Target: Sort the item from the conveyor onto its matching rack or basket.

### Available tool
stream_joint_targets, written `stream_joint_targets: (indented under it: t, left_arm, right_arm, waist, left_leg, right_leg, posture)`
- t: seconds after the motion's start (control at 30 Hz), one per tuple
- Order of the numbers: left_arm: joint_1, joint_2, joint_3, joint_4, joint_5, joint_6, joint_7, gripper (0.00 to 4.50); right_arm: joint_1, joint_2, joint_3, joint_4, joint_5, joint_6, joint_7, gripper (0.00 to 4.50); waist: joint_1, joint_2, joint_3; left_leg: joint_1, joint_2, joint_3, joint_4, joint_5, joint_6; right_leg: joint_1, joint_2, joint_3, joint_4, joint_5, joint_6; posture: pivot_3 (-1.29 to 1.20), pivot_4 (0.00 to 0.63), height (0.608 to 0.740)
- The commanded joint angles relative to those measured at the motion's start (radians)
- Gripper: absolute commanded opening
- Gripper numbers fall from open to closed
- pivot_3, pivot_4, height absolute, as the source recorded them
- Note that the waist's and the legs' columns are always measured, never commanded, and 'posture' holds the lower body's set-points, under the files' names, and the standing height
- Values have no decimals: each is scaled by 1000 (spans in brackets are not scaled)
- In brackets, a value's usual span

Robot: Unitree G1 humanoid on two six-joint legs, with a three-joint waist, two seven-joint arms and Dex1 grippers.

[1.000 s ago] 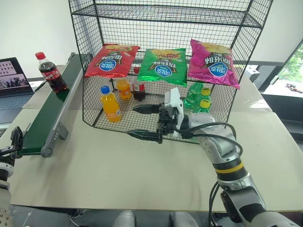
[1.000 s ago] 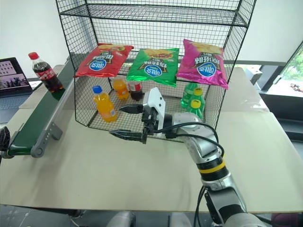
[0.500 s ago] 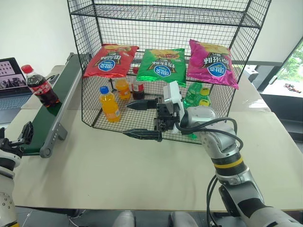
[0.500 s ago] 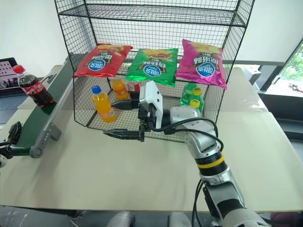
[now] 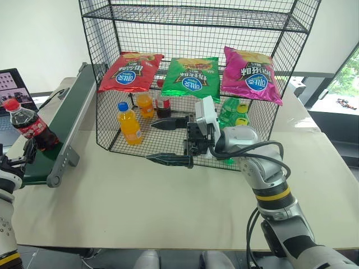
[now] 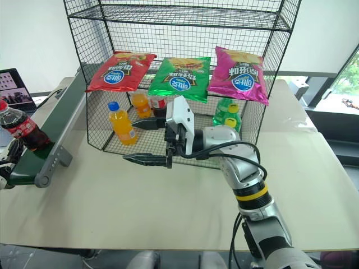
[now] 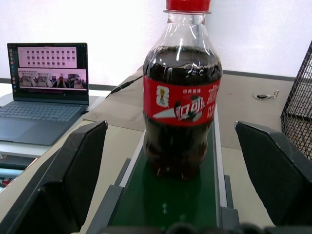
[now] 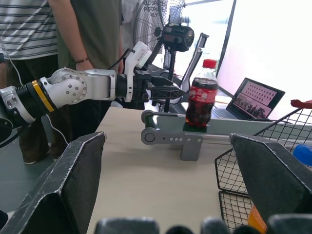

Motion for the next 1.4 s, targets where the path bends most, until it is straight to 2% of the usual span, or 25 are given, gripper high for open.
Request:
stream_joint_targets:
  t: [0.03,0.37,0.4,0.5,0.7,0.87,1.0,1.1,1.23,1.4]
  left_arm:
    - [-15,35,24,7,4,-20,-9,4458]
    - [-41,46,18,72,-3,-7,-26,4458]
    - [-35,42,19,70,-7,-5,-31,3938]
    - [-16,30,21,51,-21,2,-43,3092]
    - [31,16,20,-85,-64,55,-38,3087]
    - [80,56,-27,-338,-208,205,-88,3087]
    - [46,94,-168,-476,-310,330,-118,3087]
    - [-64,85,-342,-481,-280,354,-121,3087]
    - [-248,-7,-581,-327,-118,266,-136,3087]
    - [-453,-150,-714,-30,56,87,-155,3087]
  right_arm:
    - [1,2,-15,-43,16,-20,-4,4500]
    - [10,0,-16,-63,18,-8,-16,4500]
    - [12,-2,-17,-67,18,-5,-19,4500]
    - [18,-8,-19,-78,20,4,-29,4500]
    - [41,-29,-30,-101,20,14,-55,4500]
    - [141,-104,-61,-148,-13,7,-100,4500]
    - [292,-162,-90,-241,-62,14,-197,4500]
    - [387,-163,-101,-322,-102,46,-314,4500]
    - [467,-143,-83,-399,-190,94,-471,4500]
    - [511,-105,-60,-453,-259,137,-597,4500]
  waist:
    - [0,0,0]
    - [-1,0,0]
    - [-1,0,0]
    - [3,0,0]
    - [7,1,1]
    - [13,-4,1]
    - [11,-5,1]
    - [7,-1,3]
    - [1,0,3]
    - [-3,0,3]
  left_leg:
    - [0,0,0,0,0,0]
    - [0,0,0,0,0,0]
    - [0,0,0,-1,0,0]
    - [0,0,0,-1,0,0]
    - [0,0,0,-1,0,0]
    - [-1,-1,-1,-1,0,-1]
    - [-2,-3,0,-1,0,-1]
    - [-1,-3,0,-1,0,-1]
    - [0,-1,0,-1,0,-1]
    - [-1,-1,0,-1,0,0]
  right_leg:
    - [0,0,0,0,0,0]
    - [0,0,0,0,0,0]
    - [0,0,0,0,0,0]
    - [0,0,0,0,0,0]
    - [0,-1,0,0,0,0]
    - [0,-2,-1,-2,0,0]
    - [1,-4,-1,-3,0,0]
    - [1,-3,0,-3,0,1]
    - [1,0,0,-2,0,1]
    - [0,1,1,-3,0,1]
  posture:
    - [0,150,738]
    - [0,150,738]
    - [0,150,738]
    - [0,150,738]
    - [0,150,738]
    - [0,150,738]
    - [0,150,738]
    - [0,150,738]
    - [0,150,738]
    - [0,150,738]
